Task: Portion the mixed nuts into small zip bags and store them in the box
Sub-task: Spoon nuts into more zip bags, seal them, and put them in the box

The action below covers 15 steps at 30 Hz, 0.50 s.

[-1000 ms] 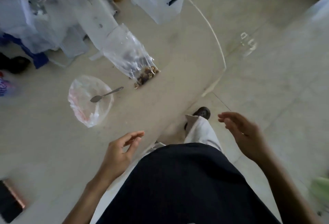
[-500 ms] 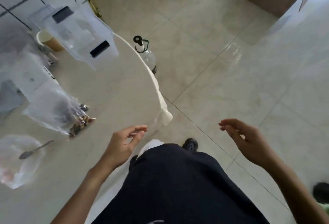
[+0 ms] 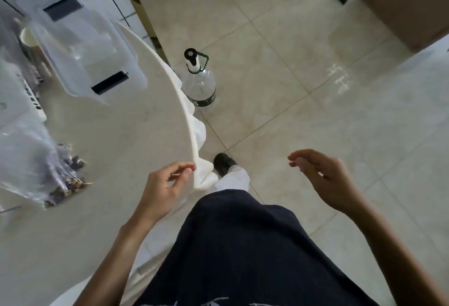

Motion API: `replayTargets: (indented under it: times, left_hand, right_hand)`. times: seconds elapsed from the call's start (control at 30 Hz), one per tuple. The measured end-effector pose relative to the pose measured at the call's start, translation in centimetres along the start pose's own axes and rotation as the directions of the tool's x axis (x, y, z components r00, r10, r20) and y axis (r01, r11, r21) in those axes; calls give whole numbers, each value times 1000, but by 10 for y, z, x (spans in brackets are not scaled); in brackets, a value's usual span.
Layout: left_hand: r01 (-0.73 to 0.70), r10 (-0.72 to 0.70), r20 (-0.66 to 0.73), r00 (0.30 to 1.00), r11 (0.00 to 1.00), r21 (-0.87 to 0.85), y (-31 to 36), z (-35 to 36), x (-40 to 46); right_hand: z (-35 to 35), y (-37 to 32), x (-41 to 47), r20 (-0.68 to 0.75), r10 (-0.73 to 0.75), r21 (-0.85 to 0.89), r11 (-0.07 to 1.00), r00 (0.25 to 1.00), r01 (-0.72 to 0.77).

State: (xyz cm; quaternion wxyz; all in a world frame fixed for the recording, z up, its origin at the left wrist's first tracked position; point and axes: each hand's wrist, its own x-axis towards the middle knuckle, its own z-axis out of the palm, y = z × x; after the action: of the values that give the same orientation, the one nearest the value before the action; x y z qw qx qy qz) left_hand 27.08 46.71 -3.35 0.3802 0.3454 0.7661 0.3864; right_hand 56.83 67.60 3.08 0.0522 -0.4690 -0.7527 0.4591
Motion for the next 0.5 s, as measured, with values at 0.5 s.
replayTargets:
  times: [0.5]
  left_hand:
    - [121,-155,-420,894,987,-105,33,-44,113]
  right_hand:
    - [-29,-155,310,413,-318,-62,925,853,375]
